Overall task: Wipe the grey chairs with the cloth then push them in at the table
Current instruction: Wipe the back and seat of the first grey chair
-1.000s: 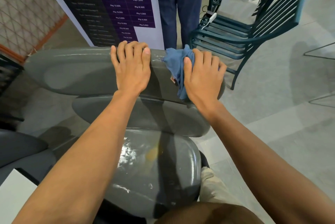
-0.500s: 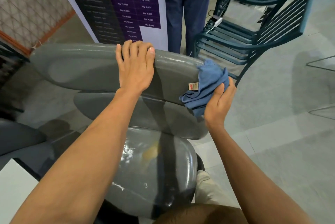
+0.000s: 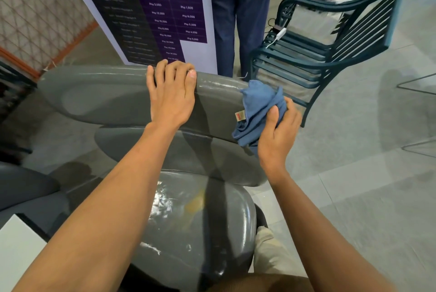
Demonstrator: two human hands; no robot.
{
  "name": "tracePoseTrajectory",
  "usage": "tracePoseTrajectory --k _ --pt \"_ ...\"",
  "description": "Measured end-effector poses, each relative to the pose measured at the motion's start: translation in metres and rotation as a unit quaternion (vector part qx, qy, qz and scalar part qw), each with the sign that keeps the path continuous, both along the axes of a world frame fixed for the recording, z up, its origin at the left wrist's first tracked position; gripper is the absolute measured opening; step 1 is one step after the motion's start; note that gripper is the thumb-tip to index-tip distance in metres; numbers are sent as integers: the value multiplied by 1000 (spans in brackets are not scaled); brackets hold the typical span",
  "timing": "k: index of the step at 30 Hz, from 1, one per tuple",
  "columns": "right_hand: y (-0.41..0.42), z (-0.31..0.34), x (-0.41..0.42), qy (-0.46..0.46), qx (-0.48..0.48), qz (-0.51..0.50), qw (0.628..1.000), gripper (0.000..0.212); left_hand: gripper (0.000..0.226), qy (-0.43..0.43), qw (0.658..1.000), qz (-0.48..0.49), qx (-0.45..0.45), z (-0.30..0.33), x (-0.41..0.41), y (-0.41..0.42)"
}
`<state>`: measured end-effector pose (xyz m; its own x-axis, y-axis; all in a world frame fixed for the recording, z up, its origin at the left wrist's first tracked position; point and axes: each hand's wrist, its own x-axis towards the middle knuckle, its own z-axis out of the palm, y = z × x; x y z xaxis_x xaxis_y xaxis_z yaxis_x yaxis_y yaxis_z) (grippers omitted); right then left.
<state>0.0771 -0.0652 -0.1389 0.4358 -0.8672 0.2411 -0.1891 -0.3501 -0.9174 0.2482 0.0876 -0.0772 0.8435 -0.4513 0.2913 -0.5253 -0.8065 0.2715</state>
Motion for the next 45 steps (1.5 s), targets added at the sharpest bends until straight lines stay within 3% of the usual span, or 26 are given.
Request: tracePoseTrajectory --k 7,10,14,17,21,26,30,33,37,41,45 --pt "5 -32 -20 -97 234 34 967 52 43 2 1000 3 0 1 -1 -2" --pt "9 -26 -19 -97 238 24 966 33 43 6 1000 6 -5 1 -1 -3" --pt "3 -19 -12 -77 185 7 980 45 45 6 1000 10 -2 2 -1 -3" --pt "-2 -8 -3 -62 118 15 991 40 44 4 1000 15 -2 1 -2 -5" --pt "2 -15 -11 -94 168 23 981 33 46 7 1000 13 5 2 -3 -4" --pt "-1 -25 -24 -67 234 55 968 39 45 15 1000 14 3 4 -4 -4" --pt "-1 -8 -16 -43 177 38 982 40 47 23 1000 18 5 6 -7 -4" --pt "-11 16 -5 -2 72 57 996 25 50 43 999 18 3 7 -11 -3" --pt "-21 31 -1 28 -25 100 994 28 48 62 997 24 -27 8 -30 -4" --pt "-21 39 -9 16 -140 127 982 22 48 81 990 6 -116 8 -73 -10" --pt "-15 49 -14 3 -257 148 955 20 47 139 962 -25 -235 -6 -135 -18"
